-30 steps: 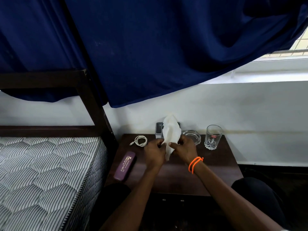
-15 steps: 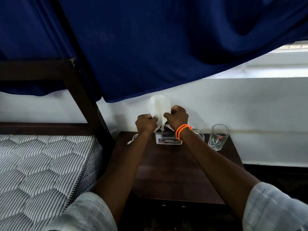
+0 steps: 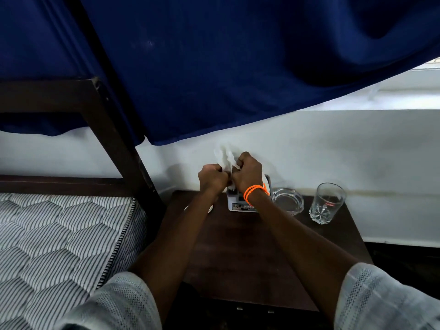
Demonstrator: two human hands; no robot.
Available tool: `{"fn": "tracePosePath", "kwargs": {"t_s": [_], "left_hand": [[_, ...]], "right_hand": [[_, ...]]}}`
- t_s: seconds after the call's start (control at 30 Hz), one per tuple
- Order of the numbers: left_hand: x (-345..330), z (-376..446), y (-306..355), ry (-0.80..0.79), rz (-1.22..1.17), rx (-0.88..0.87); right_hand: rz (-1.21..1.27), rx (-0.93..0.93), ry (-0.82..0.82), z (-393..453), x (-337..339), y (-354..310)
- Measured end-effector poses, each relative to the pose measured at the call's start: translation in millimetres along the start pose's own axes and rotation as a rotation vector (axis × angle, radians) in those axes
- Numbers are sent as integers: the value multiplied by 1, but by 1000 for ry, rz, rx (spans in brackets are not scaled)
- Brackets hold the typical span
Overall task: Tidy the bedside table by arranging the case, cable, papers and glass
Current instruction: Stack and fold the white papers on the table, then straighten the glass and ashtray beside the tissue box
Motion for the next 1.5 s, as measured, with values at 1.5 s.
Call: {"fn": "tracePosePath", "kwargs": {"t_s": [1.5], "left_hand": [[-66, -128, 73, -19, 20, -360]], "right_hand": [[-221, -115, 2, -72, 170, 34]]}}
Point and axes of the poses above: each hand's wrist, its own z-axis towards the middle knuckle, its own x-axis out of the back of the hand, y = z × x, the point moved 7 cm from there along z, towards the middle knuckle, and after that the axes turned 15 degrees about z, right-handed, at the moved point
